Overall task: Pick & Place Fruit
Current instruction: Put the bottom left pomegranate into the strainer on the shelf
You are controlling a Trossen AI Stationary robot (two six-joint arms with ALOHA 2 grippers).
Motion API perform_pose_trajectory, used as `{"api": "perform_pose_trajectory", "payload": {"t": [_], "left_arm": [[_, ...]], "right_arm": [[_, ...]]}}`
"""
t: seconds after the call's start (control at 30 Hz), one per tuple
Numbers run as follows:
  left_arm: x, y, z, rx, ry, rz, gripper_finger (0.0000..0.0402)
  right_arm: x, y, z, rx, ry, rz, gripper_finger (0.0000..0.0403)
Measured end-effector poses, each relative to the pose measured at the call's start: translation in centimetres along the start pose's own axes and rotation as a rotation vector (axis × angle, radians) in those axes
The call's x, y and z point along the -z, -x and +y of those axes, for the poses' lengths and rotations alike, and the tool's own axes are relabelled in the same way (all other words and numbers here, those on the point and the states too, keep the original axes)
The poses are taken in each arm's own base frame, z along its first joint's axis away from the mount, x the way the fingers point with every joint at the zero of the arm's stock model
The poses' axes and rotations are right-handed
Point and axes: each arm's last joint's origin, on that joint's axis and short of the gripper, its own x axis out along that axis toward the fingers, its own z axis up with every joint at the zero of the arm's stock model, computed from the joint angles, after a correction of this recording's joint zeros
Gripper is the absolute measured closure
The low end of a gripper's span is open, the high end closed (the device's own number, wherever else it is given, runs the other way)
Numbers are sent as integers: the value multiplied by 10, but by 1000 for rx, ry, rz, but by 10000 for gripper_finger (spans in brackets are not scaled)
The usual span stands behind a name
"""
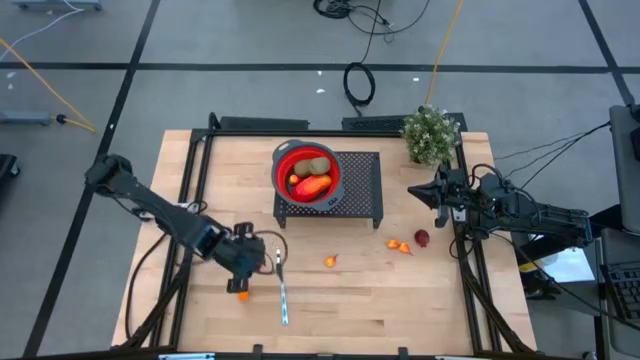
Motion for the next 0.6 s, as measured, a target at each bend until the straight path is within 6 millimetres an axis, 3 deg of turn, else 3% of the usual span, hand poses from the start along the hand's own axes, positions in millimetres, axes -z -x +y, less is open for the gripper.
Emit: {"api": "perform_pose_trajectory", "payload": {"t": [0.33,0.6], "left_arm": [[-5,51,13,74,209,-286,218],[-20,85,14,155,245,-618,219]], "right_arm": [[0,0,0,1,0,1,403],[0,0,0,0,0,1,403]]}}
